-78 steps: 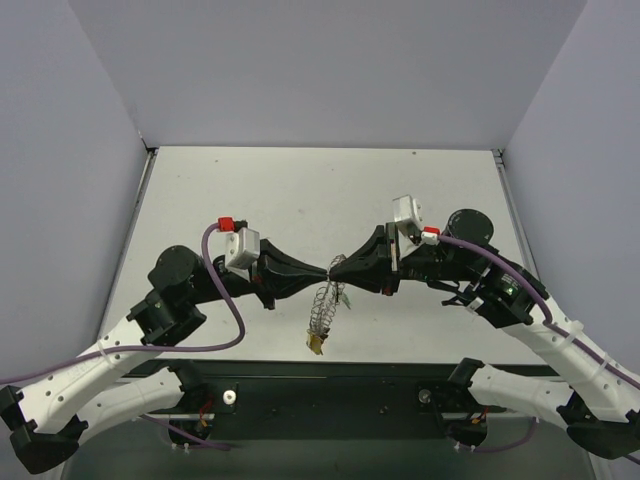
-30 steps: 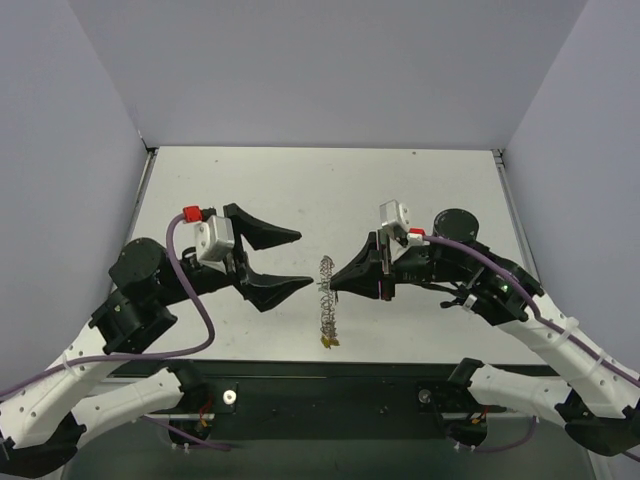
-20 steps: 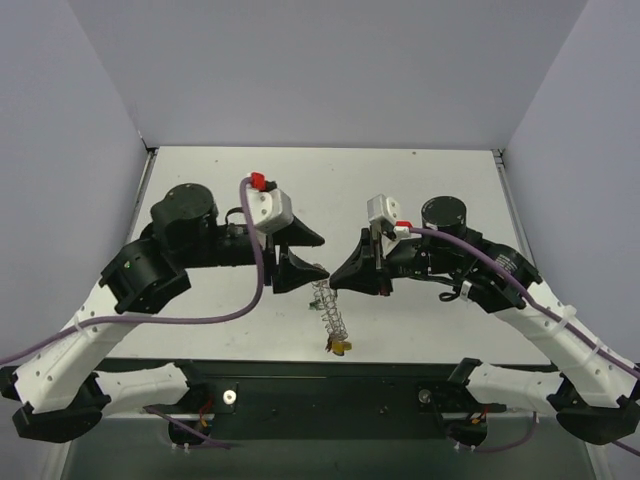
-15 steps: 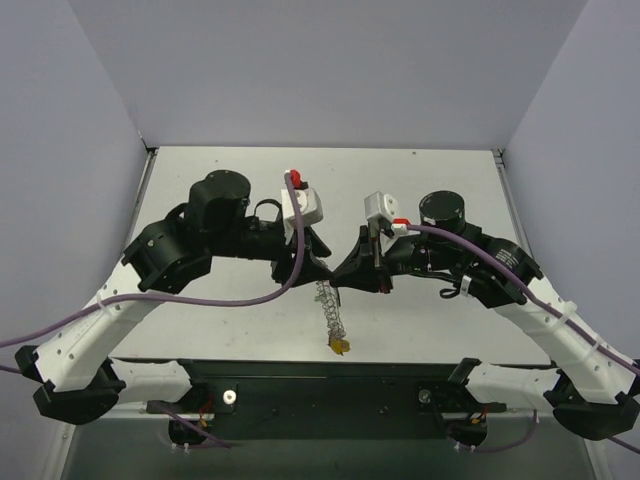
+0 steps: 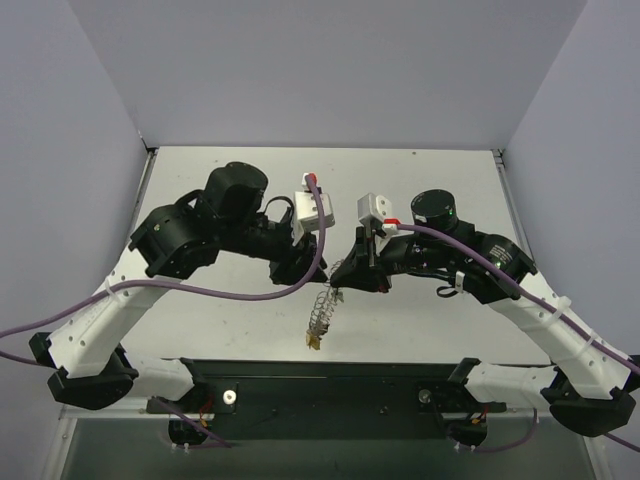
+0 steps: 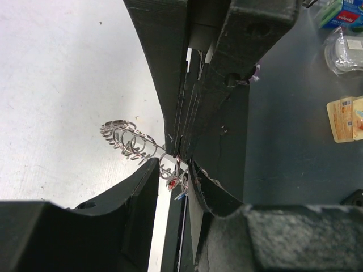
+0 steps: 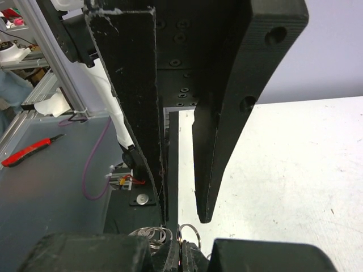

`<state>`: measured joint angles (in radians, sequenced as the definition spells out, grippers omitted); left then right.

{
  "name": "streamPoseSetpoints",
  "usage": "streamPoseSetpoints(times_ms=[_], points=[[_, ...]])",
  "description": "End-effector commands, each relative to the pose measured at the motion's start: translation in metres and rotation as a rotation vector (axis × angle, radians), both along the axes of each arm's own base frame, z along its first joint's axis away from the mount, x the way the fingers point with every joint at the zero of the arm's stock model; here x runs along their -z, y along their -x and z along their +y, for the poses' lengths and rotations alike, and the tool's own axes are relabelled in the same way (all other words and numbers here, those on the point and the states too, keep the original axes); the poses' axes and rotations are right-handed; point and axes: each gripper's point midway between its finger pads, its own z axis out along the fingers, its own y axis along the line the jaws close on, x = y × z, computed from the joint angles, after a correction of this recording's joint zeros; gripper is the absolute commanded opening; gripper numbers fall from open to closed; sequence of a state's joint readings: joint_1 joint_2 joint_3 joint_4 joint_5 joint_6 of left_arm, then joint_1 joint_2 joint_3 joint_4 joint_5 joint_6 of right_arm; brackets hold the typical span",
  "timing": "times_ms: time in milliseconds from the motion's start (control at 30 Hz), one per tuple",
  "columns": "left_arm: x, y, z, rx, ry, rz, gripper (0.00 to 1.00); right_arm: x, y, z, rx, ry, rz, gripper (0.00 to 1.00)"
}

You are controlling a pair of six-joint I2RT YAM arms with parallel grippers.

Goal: Put the keys on the keyring

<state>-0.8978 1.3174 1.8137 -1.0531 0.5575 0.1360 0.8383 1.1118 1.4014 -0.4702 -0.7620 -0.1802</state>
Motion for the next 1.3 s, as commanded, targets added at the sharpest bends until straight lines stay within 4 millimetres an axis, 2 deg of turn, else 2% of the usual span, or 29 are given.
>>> streamPoseSetpoints(times_ms=[0,367,667,733,833,867,1033,1067,1100,1167,1267], points=[[-0.004,0.007,-0.001,0.049,-0.016,-0.011,0.37,-0.031,-0.003,0.002,-0.005,-0.08,-0.079,0.0],[0.01,0.009,-0.009,0.08,-0.068,0.006,0.3,-0.03,-0.005,0.0,0.007,-0.08,-0.085,0.0],[0.017,0.01,-0.011,0.092,-0.081,0.011,0.29,-0.032,-0.003,-0.002,0.005,-0.088,-0.09,0.0],[0.017,0.01,-0.012,0.094,-0.078,0.011,0.26,-0.033,-0.003,-0.002,0.008,-0.09,-0.093,0.0],[0.019,0.011,-0.013,0.099,-0.079,0.018,0.1,-0.034,-0.002,-0.003,0.01,-0.095,-0.097,0.0],[0.022,0.012,-0.014,0.1,-0.085,0.027,0.0,-0.036,-0.002,-0.004,0.011,-0.101,-0.103,0.0],[0.026,0.013,-0.017,0.1,-0.079,0.027,0.0,-0.038,0.0,-0.005,0.013,-0.115,-0.108,0.0],[0.032,0.012,-0.017,0.092,-0.089,0.032,0.0,-0.039,0.0,-0.005,0.014,-0.122,-0.111,0.0],[0.026,0.011,-0.017,0.084,-0.056,0.011,0.0,-0.04,0.0,-0.005,0.015,-0.127,-0.113,0.0],[0.03,0.01,-0.017,0.066,-0.05,0.014,0.0,-0.041,0.0,-0.006,0.017,-0.135,-0.118,0.0],[0.018,0.003,-0.019,0.019,0.014,-0.03,0.0,-0.044,0.0,-0.007,0.028,-0.157,-0.132,0.0]])
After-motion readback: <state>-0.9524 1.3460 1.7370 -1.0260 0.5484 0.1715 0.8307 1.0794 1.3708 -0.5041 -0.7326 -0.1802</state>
